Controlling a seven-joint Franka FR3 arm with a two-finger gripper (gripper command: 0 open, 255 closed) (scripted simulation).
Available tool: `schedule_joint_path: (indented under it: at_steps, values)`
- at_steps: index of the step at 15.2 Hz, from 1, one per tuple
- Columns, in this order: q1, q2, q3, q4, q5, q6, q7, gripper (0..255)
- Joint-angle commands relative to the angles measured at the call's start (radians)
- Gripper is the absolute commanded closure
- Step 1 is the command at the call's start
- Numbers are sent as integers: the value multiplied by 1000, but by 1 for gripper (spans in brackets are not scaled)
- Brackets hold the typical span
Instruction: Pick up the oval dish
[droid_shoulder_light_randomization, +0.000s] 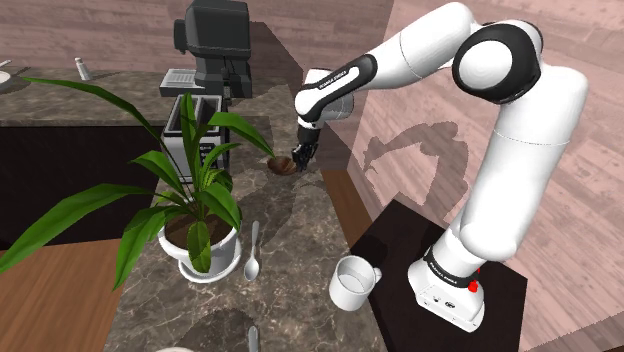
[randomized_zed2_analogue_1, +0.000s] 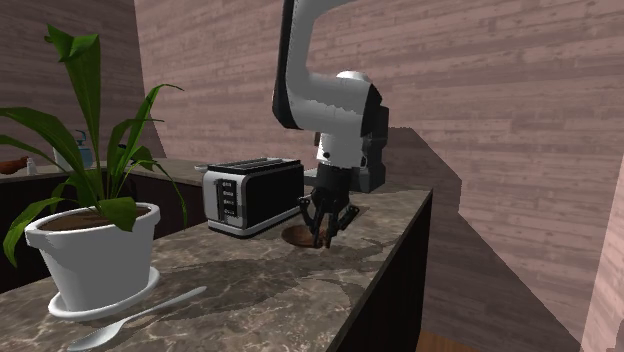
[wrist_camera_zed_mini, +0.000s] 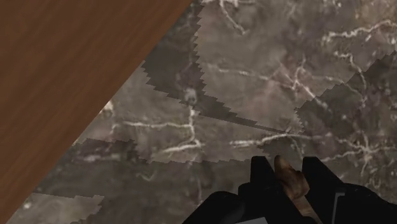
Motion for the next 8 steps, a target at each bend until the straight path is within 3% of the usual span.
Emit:
schedule_joint_path:
  at_steps: [1,8]
  values:
    - [1,-19,-1,4,-6,-22,8,255]
    - [2,-62,-5,22,-20,-82,26,255]
